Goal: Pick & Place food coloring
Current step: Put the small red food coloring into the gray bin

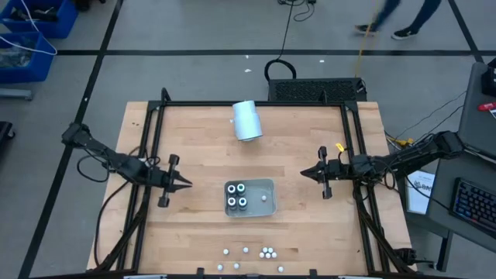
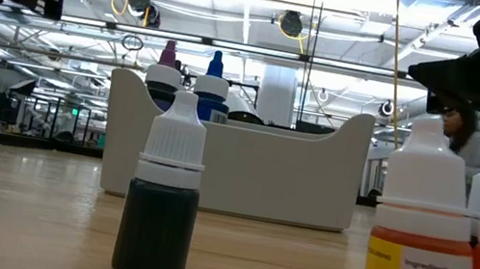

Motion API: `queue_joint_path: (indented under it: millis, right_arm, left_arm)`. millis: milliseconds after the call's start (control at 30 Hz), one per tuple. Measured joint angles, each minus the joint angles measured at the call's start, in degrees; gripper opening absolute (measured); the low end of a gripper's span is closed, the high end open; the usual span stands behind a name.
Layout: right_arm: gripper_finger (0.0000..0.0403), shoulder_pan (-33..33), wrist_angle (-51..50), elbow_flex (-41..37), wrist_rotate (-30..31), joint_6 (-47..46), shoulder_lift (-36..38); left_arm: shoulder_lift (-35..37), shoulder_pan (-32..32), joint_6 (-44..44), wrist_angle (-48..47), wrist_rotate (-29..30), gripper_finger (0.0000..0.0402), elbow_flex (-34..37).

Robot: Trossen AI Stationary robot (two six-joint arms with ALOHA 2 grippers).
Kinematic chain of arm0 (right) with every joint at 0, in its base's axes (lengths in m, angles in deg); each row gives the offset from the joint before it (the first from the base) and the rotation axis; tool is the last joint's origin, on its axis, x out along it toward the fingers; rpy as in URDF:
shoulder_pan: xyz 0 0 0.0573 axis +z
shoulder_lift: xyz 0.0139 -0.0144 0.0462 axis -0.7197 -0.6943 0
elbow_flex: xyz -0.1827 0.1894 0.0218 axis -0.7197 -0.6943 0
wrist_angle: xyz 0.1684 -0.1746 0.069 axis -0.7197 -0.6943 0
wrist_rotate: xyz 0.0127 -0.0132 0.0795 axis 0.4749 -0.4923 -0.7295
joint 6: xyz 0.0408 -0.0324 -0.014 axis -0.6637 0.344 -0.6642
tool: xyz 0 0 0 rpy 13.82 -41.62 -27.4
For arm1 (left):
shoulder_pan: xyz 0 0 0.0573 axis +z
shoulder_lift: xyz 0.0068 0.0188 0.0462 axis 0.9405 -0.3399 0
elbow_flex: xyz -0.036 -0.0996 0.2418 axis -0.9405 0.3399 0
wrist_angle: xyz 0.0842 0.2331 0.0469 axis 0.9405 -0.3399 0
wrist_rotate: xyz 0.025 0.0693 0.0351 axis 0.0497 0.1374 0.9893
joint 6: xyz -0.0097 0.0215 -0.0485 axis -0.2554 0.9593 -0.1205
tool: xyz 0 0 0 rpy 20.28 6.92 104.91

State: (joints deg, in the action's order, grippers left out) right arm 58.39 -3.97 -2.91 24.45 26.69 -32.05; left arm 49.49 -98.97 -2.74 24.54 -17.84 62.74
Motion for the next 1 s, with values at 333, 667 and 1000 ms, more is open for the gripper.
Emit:
queue_joint_path:
  millis: [333,667,1000]
  right_arm:
    - [0.0,0.0,-0.4,0.0,0.0,0.0,0.0]
    - [0.0,0.0,-0.5,0.0,0.0,-0.8,0.0]
    - [0.0,1.2,3.0,0.0,6.3,0.3,-2.2]
  left_arm:
    - [0.0,0.0,5.2,1.9,0.1,0.0042,0.0]
    - [0.0,0.0,5.5,2.5,0.1,0.0042,0.0]
    - [0.0,0.0,5.5,2.5,0.1,0.0042,0.0]
